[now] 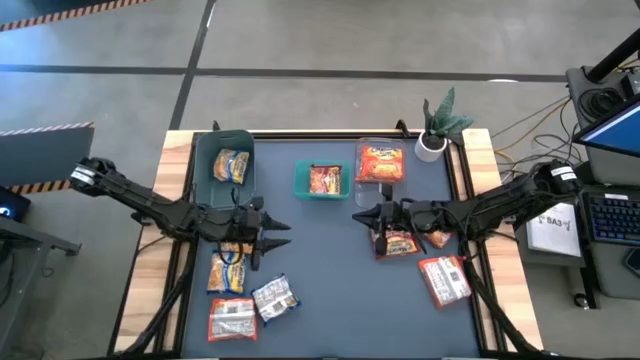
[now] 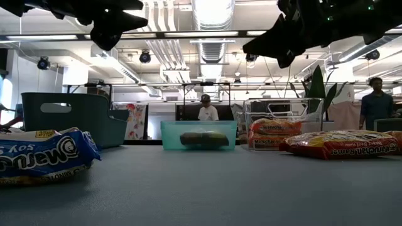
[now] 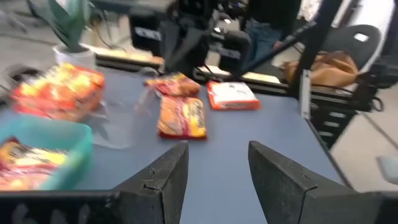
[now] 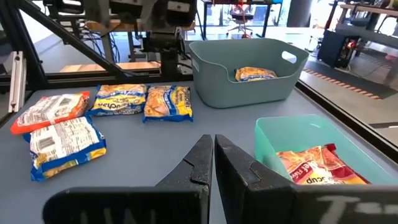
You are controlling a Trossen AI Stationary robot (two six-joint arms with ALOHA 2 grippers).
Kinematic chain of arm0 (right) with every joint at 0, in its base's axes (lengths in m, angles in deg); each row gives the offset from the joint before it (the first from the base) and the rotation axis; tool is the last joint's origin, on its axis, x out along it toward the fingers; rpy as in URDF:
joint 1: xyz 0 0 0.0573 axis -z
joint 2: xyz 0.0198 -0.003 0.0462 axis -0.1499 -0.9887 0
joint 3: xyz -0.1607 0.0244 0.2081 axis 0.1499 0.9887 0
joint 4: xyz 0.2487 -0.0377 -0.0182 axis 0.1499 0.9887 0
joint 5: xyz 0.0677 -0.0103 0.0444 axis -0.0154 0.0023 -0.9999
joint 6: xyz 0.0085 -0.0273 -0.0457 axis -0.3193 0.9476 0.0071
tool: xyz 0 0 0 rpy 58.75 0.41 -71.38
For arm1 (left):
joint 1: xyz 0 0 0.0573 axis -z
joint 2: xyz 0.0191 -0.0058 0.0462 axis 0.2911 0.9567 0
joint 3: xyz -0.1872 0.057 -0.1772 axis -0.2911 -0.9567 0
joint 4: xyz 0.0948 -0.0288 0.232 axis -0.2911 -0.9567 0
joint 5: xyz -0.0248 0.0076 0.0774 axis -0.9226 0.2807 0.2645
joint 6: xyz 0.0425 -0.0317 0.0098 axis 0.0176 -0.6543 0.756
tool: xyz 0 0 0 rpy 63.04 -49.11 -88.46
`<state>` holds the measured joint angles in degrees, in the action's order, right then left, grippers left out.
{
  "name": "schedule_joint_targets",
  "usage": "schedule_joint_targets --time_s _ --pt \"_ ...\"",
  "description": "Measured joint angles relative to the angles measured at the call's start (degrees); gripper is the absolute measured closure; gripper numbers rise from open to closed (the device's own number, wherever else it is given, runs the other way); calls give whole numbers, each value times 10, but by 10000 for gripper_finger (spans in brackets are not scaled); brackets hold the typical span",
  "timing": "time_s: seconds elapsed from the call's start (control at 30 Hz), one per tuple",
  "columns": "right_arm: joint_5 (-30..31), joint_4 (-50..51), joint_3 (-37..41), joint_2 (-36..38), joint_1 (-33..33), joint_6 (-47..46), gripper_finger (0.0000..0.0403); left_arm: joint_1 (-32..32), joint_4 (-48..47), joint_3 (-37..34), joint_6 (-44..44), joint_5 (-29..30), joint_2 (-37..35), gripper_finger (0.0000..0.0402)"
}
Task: Sort Maruchan noodles
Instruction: Put the blue noodle pack into the dark blue bin
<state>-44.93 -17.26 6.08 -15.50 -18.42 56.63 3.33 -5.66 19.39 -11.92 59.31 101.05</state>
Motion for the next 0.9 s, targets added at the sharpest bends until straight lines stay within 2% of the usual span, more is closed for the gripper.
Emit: schedule_joint_targets --time_s 0.2,0.33,0.43,0.57,0.63,0.73,0.9 --pt "2 -6 -6 0 0 6 394 1 -46 6 -68 -51 1 251" --pt "2 -6 -7 0 1 6 394 9 -99 52 -96 -78 17 251" --pt "2 -8 -7 -1 1 5 394 20 -205 98 -100 -84 29 251" --pt "2 -8 -7 -1 1 4 394 35 -347 143 -147 -82 50 251" --pt "2 -7 -7 -1 1 4 394 51 -400 156 -165 -90 63 251" --pt "2 -7 -7 -1 1 4 394 91 -462 166 -171 -142 84 251" --pt "2 -7 -7 -1 1 -1 394 172 -490 168 -186 -171 127 251"
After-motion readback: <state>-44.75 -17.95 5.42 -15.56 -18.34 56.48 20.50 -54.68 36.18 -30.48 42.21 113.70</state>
